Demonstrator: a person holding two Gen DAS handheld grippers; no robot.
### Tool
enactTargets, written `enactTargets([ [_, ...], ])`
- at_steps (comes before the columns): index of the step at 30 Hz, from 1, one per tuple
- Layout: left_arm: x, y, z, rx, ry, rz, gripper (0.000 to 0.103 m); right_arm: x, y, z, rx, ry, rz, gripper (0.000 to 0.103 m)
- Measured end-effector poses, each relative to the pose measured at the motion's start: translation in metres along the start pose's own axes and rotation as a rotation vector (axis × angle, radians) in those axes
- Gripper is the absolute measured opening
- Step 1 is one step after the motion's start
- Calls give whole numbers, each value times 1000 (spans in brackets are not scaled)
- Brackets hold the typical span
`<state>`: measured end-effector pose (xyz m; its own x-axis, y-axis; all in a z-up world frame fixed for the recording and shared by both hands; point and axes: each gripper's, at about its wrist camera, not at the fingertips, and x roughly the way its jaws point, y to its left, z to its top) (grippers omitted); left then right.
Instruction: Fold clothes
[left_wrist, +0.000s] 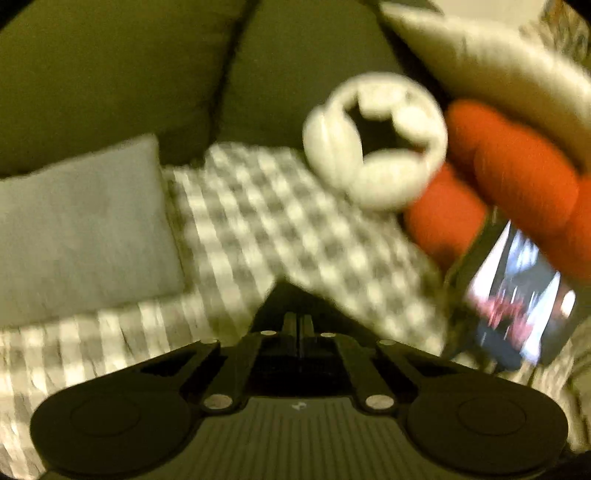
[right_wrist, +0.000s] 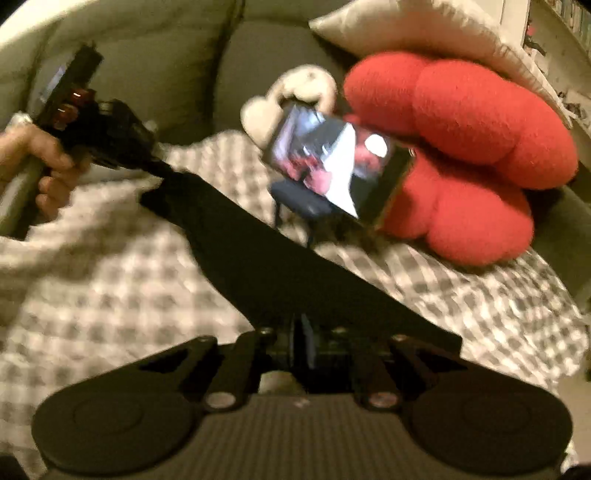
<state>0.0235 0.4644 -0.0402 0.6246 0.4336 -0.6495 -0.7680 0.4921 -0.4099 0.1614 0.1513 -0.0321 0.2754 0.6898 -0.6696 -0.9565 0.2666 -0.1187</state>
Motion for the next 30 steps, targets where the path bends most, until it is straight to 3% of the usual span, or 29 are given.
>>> enactTargets([
  [3,-8,-4,7,30,-60,8,0,8,4,-2,-17,45,18,7],
  [6,4,-9,1,85,-14,38,0,22,7,-8,-4,92,12,8],
  [10,13,-1,1,62,8,53,0,11,7,-3,28,61,40,13],
  [11,10,1,2,53,0,53,0,8,6,-2,36,50,46,14],
  [13,1,0,4,56,-37,65,0,2,3,1,64,27,50,24],
  [16,-10,2,7,56,-86,90,0,-5,-4,2,110,6,40,27],
  [21,-9,11,4,7,-1,46,0,-7,-16,-8,150,44,6,28],
  [26,-15,39,-4,-217,107,11,1,-3,-19,-20,140,86,0,28],
  [28,-20,54,-7,-316,112,-9,1,-7,-18,-21,136,66,6,29],
  [30,-22,59,-8,-337,99,-29,1,-7,-14,-19,124,54,19,31],
])
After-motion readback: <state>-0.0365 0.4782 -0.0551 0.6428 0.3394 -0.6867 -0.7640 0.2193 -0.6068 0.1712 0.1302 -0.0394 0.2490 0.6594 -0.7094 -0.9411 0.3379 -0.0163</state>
